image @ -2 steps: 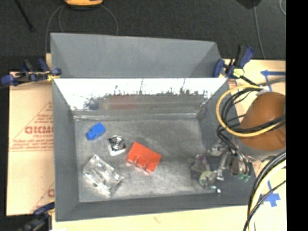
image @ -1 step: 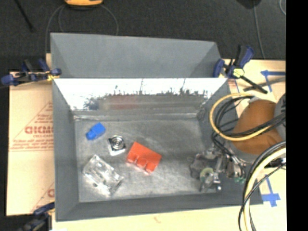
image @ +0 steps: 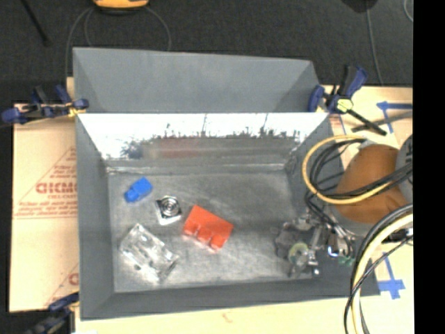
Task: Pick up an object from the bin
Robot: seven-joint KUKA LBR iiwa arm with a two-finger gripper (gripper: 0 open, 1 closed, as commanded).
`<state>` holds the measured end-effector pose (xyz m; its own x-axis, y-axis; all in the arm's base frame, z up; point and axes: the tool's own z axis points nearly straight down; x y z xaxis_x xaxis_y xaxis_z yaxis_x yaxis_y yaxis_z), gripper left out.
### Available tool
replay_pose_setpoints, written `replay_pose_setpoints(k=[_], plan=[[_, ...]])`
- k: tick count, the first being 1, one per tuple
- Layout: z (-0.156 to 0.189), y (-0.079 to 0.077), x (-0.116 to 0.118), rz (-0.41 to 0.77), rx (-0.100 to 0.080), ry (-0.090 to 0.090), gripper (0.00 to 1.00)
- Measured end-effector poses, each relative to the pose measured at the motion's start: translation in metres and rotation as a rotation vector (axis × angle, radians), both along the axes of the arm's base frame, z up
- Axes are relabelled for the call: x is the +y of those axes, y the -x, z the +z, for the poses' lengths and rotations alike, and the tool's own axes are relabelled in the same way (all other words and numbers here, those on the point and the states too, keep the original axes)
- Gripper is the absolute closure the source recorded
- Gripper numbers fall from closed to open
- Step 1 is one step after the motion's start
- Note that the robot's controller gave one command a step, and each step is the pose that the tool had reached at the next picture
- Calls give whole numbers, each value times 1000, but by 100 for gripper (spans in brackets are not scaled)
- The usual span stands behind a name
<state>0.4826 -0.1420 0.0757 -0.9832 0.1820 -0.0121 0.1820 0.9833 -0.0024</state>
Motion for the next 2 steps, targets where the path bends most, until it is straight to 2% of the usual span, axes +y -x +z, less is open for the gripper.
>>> replay_pose_setpoints(k=[1,2], plan=[[-1,-5,-8,44,8,-7,0],[0,-5,-3,73,4,0,0]])
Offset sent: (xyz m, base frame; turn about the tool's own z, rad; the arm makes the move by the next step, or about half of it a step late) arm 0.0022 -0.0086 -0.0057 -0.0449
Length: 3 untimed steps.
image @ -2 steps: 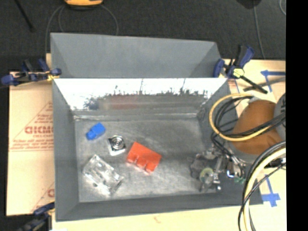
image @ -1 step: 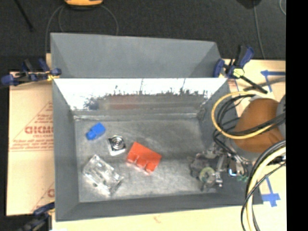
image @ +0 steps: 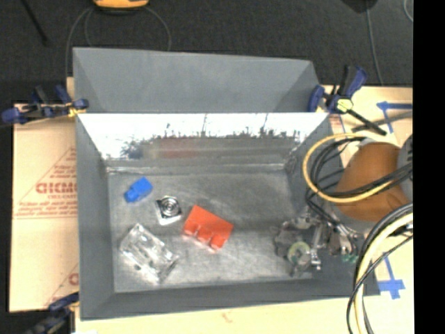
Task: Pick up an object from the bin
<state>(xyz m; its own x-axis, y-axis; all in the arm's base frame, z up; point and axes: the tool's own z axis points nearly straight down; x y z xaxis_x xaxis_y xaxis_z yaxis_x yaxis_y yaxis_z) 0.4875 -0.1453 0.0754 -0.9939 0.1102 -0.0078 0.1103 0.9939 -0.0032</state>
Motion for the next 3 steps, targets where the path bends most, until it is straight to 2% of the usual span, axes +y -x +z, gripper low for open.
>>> replay_pose_setpoints(k=[1,2,3], plan=[[0,-2,4,85,-1,2,0],[7,-4,-18,178,3,0,0],[0,-6,-16,174,-2,0,0]])
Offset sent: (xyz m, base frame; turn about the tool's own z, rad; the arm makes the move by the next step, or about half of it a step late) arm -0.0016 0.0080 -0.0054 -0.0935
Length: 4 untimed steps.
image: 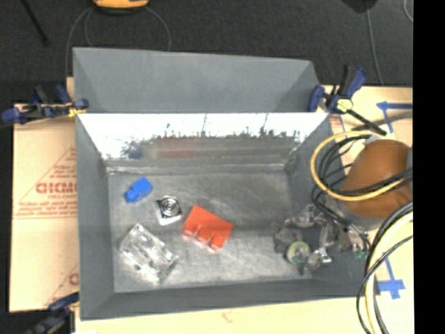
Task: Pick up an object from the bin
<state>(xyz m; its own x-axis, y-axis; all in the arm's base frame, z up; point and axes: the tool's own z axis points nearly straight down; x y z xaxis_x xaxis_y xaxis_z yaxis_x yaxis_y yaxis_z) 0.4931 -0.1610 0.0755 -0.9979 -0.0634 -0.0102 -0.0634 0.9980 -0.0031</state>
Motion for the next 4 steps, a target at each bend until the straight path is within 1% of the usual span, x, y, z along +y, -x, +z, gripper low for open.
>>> replay_pose_setpoints(k=[1,2,3,4], plan=[[1,11,1,13,-15,4,0],[1,8,28,185,-9,12,0],[0,-10,45,381,3,11,0],[3,-12,45,380,0,11,100]])
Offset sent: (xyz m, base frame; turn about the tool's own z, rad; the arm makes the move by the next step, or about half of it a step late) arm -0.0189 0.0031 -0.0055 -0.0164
